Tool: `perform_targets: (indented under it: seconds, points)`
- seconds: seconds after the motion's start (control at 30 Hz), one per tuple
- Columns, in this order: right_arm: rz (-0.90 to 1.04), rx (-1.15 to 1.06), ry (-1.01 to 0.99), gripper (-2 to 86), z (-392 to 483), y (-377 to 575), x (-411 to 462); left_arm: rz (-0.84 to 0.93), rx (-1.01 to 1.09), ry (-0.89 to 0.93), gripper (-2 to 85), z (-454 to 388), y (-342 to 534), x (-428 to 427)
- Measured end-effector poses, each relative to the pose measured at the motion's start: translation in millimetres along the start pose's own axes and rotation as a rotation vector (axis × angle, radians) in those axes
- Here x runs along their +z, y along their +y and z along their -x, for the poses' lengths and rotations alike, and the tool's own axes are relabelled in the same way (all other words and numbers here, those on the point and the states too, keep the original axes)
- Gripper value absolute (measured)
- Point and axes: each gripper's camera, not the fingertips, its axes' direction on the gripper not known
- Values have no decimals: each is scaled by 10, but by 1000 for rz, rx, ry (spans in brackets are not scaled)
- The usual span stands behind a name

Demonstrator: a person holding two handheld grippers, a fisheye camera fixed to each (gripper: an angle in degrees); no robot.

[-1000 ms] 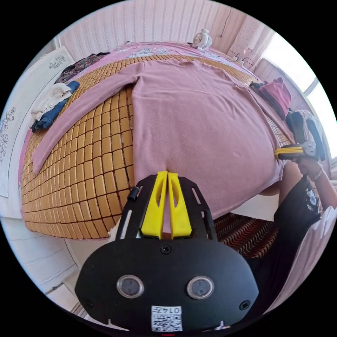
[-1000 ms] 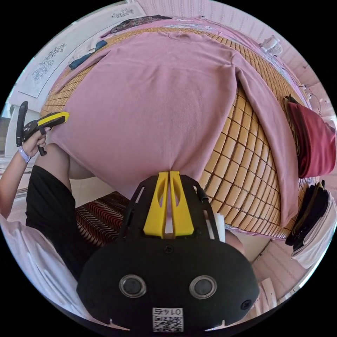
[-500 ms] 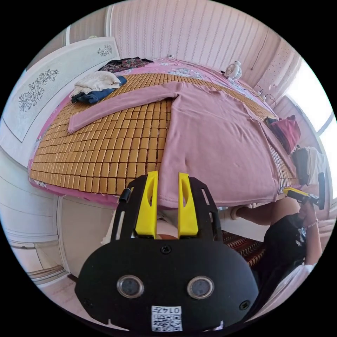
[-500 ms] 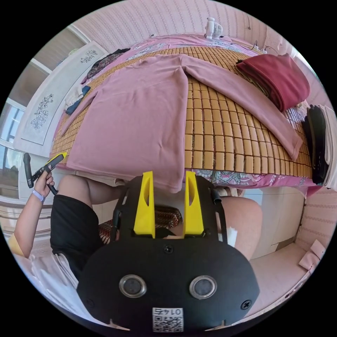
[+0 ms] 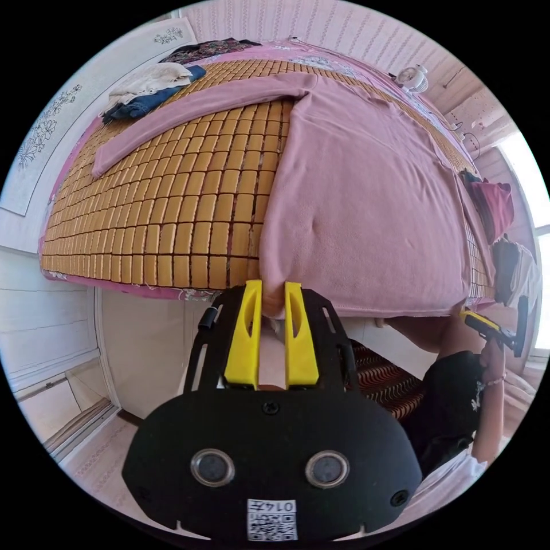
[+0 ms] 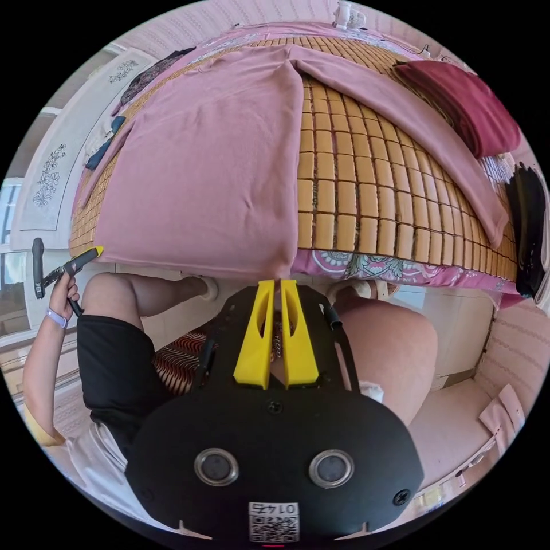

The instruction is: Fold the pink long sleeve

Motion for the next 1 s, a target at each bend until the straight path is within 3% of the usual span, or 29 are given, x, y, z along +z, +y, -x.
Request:
perform_targets:
  seconds: [0.1,0.27,0.57,0.83,0.9,1.0]
  points:
    - [-41,-22,100,13,133,85,-88,0,18,12,40,-12,10,4]
    - [58,-98,215,11,411,53,109,26,39,-14,40,-47,7,49]
    - [148,-134,176,34,685,-31,225,47,164,-20,55,-45,98,36]
    - [52,-204,155,69,1046,27,-156,-278,120,144,70,435,347,-451]
    - [-33,-240,192,61,1182,85,-319,-403,40,156,73,725,334,-584]
    - [-336,-359,400,46,1598,324,-670,-574,-119,140,82,1147,284,-688]
